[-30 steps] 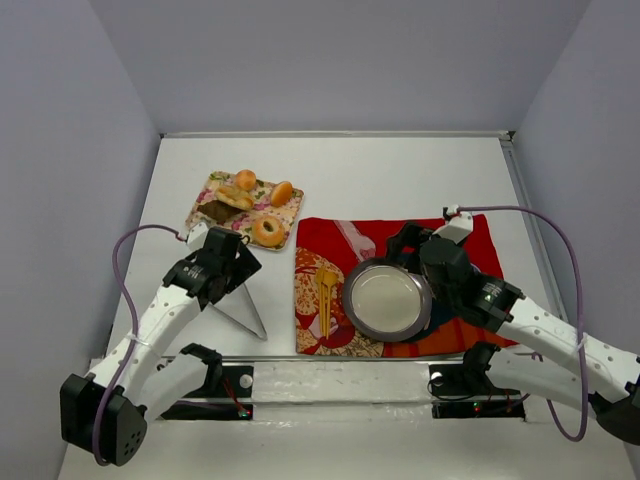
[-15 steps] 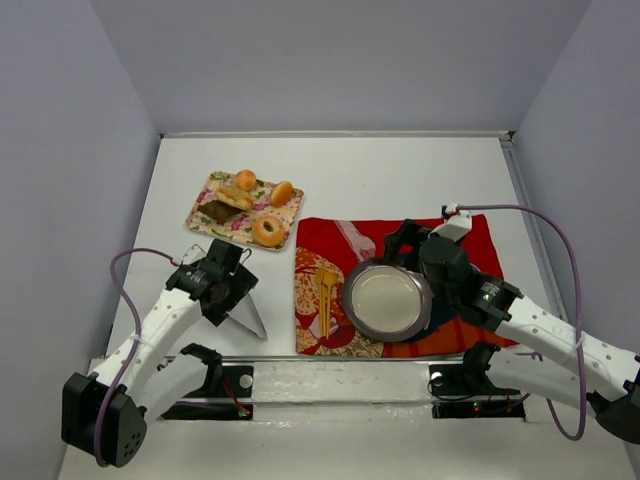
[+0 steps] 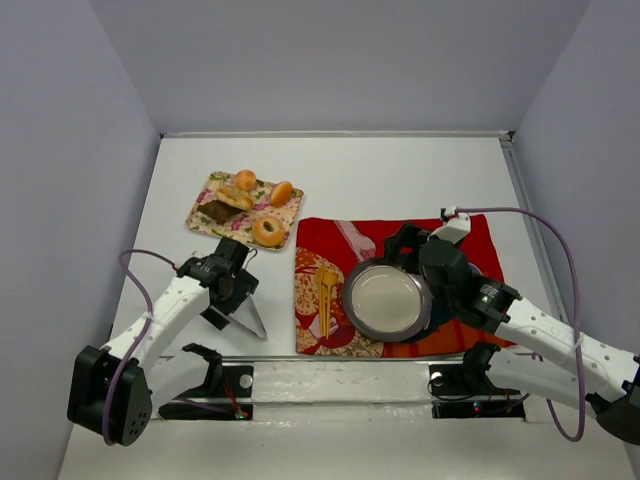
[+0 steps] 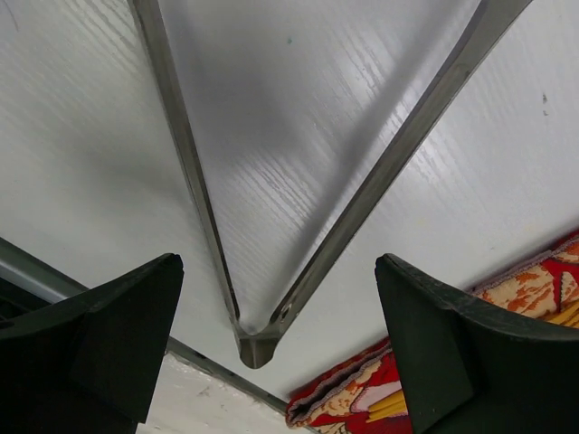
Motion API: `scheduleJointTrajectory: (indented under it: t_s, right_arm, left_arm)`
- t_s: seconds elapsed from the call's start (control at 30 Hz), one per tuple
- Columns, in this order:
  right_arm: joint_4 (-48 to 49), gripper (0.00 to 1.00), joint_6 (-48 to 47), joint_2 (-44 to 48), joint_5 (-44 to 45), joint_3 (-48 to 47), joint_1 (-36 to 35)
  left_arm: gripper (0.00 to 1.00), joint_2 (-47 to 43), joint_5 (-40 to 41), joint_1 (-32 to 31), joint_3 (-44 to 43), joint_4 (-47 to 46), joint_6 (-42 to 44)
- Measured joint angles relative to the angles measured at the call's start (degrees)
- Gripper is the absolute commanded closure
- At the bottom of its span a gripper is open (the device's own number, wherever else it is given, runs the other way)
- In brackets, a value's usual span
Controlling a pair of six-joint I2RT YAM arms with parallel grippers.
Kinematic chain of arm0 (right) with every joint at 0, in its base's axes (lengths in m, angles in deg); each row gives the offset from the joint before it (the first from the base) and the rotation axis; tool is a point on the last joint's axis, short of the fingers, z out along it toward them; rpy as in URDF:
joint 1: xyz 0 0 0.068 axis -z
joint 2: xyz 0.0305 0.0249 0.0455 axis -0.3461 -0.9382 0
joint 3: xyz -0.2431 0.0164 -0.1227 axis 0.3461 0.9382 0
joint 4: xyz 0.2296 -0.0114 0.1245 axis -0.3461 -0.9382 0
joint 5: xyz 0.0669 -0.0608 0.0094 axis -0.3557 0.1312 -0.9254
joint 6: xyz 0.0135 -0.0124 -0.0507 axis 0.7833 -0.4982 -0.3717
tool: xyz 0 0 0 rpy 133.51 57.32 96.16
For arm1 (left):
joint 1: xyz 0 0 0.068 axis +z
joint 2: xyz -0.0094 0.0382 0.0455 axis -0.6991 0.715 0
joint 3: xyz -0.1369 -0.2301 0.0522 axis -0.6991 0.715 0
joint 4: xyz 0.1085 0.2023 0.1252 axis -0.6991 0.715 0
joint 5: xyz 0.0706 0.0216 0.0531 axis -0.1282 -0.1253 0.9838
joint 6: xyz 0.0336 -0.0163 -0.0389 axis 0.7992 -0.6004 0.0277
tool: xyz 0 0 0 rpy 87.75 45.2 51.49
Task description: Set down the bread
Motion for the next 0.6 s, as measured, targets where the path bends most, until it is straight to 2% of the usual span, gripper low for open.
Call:
scheduleJointTrajectory:
  t_s: [0.6]
  right_arm:
    - [0.8, 0.0, 0.0, 1.0, -0.7, 0.0, 0.0]
  left_arm:
    - [0.01, 5.4, 0.5, 0.0, -0.1, -3.1, -1.8]
